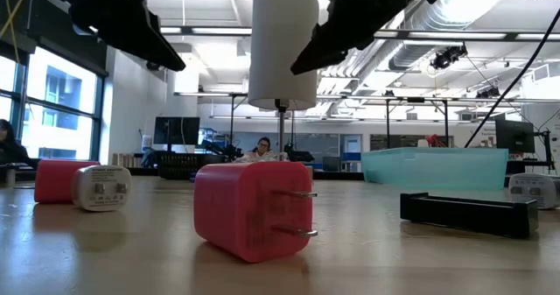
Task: Pick & Place Office items
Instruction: Put the top pink adapter into the green bin
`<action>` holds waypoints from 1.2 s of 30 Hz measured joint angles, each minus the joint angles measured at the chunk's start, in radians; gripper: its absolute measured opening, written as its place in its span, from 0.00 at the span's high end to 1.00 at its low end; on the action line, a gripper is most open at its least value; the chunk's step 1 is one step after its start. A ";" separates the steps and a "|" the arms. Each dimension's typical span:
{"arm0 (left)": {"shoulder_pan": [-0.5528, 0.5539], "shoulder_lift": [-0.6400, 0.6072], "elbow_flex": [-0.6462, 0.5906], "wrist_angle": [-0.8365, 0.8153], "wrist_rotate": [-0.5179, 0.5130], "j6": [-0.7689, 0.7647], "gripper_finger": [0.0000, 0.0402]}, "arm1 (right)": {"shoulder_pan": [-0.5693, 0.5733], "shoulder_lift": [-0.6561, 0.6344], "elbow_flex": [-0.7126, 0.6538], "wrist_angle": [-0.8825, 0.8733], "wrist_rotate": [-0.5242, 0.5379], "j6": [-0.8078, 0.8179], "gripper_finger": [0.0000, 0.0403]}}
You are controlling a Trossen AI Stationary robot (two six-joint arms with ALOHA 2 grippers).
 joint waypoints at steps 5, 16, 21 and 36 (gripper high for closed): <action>-0.025 0.000 0.000 0.000 0.009 -0.051 0.39 | 0.000 0.000 0.000 0.001 0.000 0.020 0.52; -0.033 0.001 0.000 0.000 0.064 -0.093 0.18 | 0.000 0.000 0.000 0.001 0.000 0.027 0.52; -0.033 0.000 0.000 0.000 0.114 -0.123 0.17 | 0.000 0.000 0.000 0.001 0.000 0.027 0.52; -0.082 -0.006 0.069 -0.152 0.369 -0.180 0.17 | 0.002 0.000 0.000 0.015 -0.037 0.087 0.52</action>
